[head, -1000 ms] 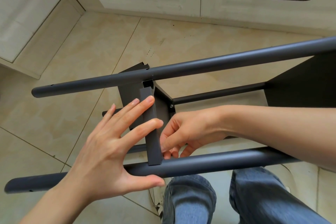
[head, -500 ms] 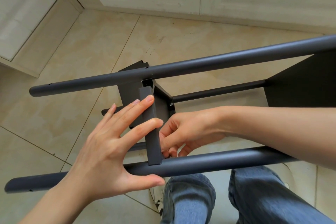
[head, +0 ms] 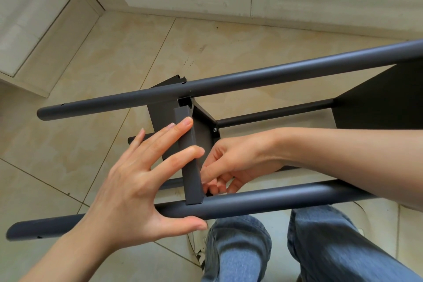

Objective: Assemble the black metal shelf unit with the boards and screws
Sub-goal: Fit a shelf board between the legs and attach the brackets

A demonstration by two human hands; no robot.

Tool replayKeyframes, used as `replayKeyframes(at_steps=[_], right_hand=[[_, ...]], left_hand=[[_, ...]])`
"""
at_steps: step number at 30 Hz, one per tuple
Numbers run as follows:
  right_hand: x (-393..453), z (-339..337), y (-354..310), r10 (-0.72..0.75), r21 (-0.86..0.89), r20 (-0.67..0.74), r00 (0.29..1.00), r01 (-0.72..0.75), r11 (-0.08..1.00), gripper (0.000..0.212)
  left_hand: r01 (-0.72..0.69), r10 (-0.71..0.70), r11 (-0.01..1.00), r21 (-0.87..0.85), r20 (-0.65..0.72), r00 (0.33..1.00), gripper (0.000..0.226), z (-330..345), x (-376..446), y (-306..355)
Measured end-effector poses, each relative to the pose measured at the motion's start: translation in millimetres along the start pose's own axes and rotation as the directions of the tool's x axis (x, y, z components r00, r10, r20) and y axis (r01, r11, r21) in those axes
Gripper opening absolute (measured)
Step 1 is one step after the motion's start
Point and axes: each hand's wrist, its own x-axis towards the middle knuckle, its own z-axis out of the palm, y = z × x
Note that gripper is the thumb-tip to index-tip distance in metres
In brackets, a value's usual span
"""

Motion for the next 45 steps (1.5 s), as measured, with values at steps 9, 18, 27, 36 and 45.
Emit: replayKeyframes(at_steps=[9, 18, 27, 36, 45], right_hand=[[4.4, 2.2, 1.9, -0.024, -0.002, 0.016, 1.0, 0.024, 1.0, 0.013], [4.5, 1.6, 1.5, -0.029, -0.109, -0.031, 0.999, 0.025, 0.994, 0.021], [3.1, -2.6, 2.2, -0.042, -0.067, -0.021, 0.999, 0.041, 0.997, 0.014], [2.1, -0.5, -1.1, -0.042, -0.115, -0.03, 0.999, 0.038, 0.993, 0.014], [0.2, 4.2, -2.6, -0.026, -0.173, -0.055, 0.998, 0.016, 0.985, 0.024]], left_hand=[[-0.004, 0.004, 1.0, 0.002, -0.001, 1.0, 0.086, -0.7, 1.2, -1.8], [-0.01, 0.01, 1.0, 0.003, -0.003, 1.0, 0.086, -0.3, 1.4, -1.3], [-0.014, 0.014, 1.0, 0.007, -0.007, 1.0, 0.086, 0.5, 0.3, 0.3], [-0.006, 0.006, 1.0, 0.003, -0.006, 1.0, 0.086, -0.2, 1.5, -1.6], [-0.008, 0.008, 1.0, 0.014, -0.01, 1.0, 0.086, -0.2, -0.2, 0.1]])
